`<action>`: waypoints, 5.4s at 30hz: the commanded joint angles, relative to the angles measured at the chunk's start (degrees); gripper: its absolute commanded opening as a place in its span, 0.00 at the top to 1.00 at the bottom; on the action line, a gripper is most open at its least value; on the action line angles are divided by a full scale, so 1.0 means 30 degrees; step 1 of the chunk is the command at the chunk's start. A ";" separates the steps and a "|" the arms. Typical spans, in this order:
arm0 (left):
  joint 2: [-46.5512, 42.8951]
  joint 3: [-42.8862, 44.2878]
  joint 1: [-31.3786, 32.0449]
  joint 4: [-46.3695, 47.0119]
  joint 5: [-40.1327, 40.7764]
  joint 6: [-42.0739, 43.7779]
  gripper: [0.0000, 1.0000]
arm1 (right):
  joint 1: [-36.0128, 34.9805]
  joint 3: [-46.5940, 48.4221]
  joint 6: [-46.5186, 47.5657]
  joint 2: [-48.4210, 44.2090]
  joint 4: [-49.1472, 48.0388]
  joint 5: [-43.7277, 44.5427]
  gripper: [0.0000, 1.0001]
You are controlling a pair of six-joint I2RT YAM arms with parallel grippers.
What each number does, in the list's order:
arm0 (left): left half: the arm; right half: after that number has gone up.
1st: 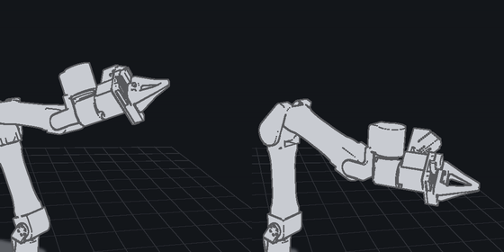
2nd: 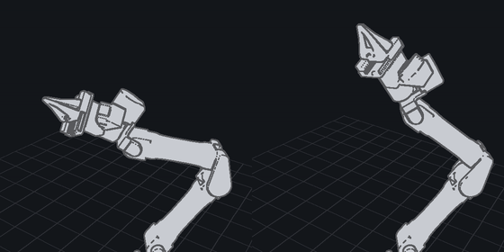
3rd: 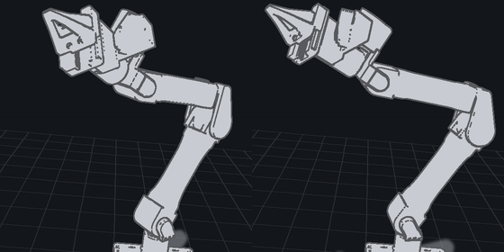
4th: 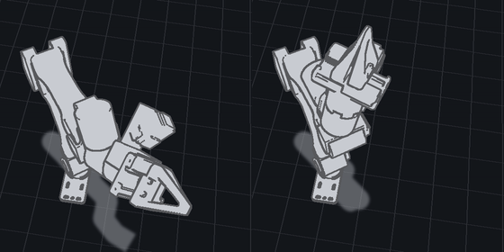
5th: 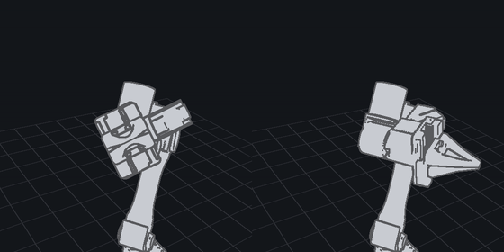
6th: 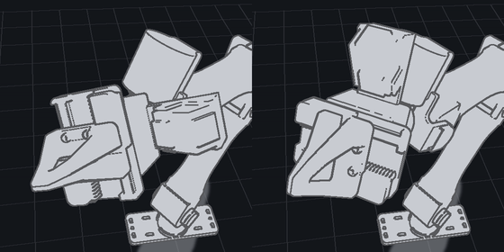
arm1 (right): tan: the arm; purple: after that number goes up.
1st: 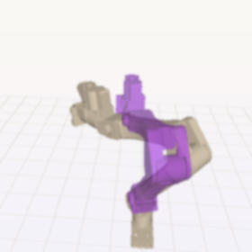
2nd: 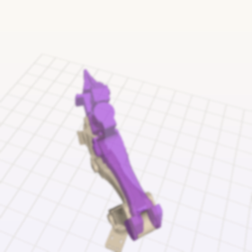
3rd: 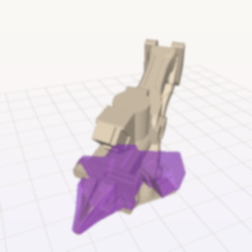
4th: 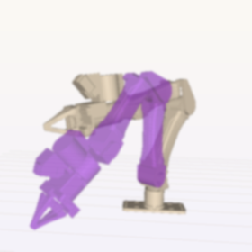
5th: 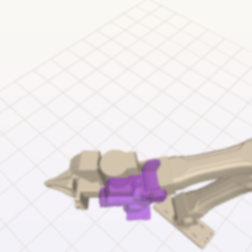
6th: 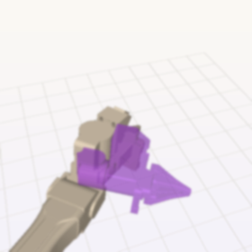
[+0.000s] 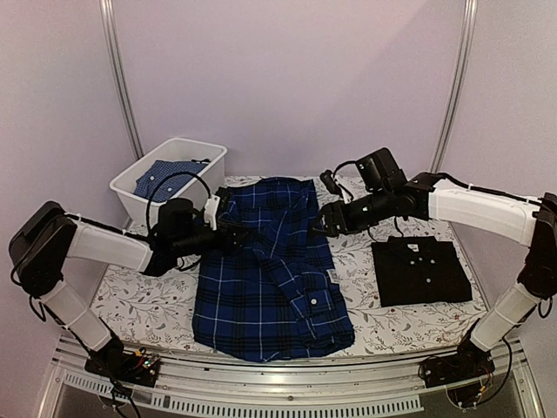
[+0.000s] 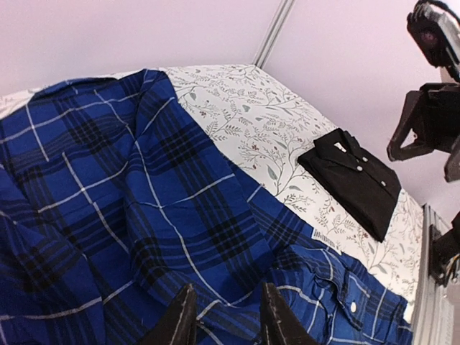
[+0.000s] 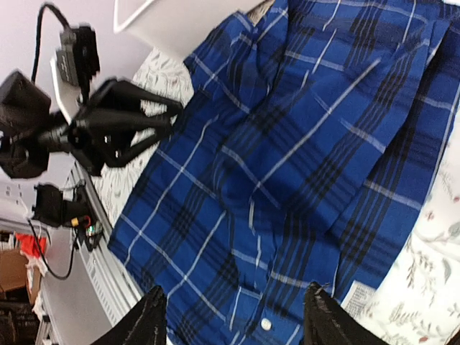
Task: Fold and stack the long sleeve shirts
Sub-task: Smooth out the 1/3-folded shirt at the center of the board.
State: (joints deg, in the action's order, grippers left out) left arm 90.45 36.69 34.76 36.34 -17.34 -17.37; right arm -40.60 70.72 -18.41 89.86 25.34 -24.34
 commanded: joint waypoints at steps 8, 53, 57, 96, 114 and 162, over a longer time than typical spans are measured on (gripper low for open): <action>0.4152 0.4129 -0.2335 -0.2422 -0.3535 -0.6689 0.68 | 0.2591 0.7815 -0.1703 0.8957 -0.2434 0.1174 0.43; 0.8749 0.9062 -0.1480 -0.6696 -0.1603 -0.7039 0.87 | 0.5006 1.8117 -0.0847 1.8090 -0.1060 -0.0336 0.37; 0.8098 0.9287 -0.1473 -0.7051 -0.1222 -0.6466 0.80 | 0.5008 1.7640 -0.0275 1.7022 0.0286 0.1667 0.24; 2.3691 3.2848 -0.2202 -1.0464 -0.2764 -0.6082 0.72 | 0.1924 -0.3070 -0.1943 0.1494 -0.2780 0.3574 0.36; 1.2888 2.5058 -0.0306 -0.9927 0.0236 0.0085 0.06 | -0.0708 -0.9532 -0.4484 -0.1094 -0.2726 0.3570 0.38; -0.2108 -0.0206 -0.5914 -0.8297 0.7944 -0.7162 0.15 | -0.1894 -0.7409 -0.6019 -0.6476 0.0377 0.7792 0.35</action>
State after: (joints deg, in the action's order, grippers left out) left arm 78.89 33.34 18.61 4.14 6.94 -39.18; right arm -49.89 47.00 -43.81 69.43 29.17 -0.12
